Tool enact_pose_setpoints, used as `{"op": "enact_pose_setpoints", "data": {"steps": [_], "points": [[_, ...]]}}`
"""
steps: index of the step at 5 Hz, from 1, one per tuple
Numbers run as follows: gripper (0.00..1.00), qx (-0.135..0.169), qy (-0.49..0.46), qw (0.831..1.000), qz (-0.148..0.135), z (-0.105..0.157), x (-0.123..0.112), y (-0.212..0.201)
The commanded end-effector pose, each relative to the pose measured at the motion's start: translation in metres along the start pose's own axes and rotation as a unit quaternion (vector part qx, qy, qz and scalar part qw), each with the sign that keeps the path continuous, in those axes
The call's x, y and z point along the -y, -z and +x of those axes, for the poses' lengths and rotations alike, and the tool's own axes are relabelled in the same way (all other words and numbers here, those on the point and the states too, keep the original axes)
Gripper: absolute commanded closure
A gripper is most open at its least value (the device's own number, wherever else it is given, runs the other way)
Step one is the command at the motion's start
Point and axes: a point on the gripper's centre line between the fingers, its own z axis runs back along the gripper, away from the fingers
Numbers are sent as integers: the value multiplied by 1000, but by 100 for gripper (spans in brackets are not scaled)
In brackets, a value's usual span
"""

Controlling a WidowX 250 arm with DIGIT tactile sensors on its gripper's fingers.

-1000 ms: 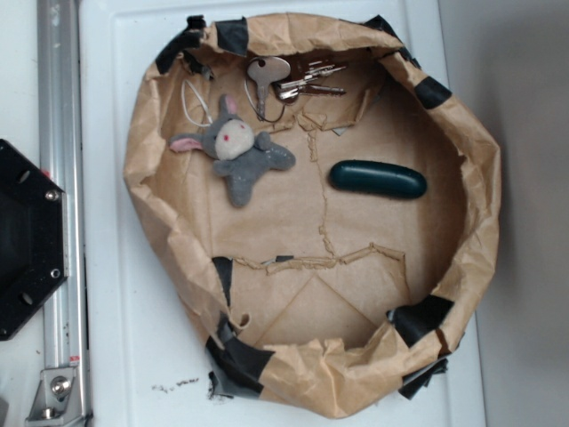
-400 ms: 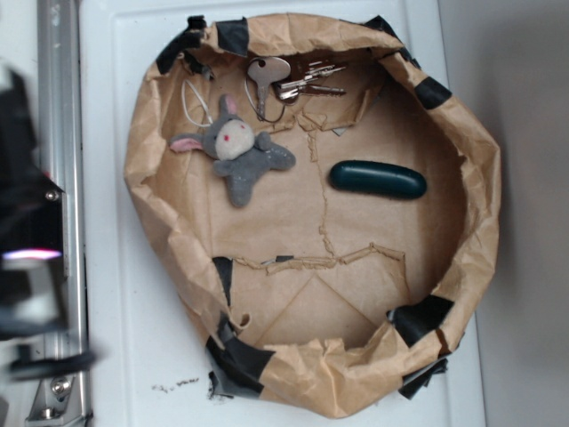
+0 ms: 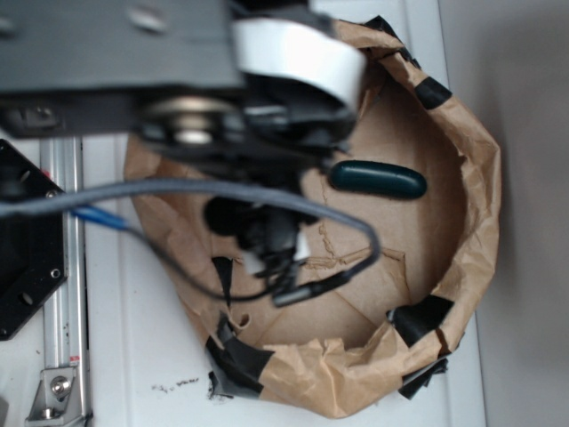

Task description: Grab the gray animal.

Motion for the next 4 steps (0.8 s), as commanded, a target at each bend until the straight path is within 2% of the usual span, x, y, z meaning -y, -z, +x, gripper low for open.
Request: {"op": "enact_pose_setpoints", "data": {"steps": [1, 2, 3, 4], "points": [[0, -36, 31, 998, 38, -3, -27, 83], [0, -65, 37, 996, 44, -8, -26, 132], [0, -93, 46, 994, 45, -14, -15, 151], [100, -107, 36, 992, 52, -24, -5, 160]]}}
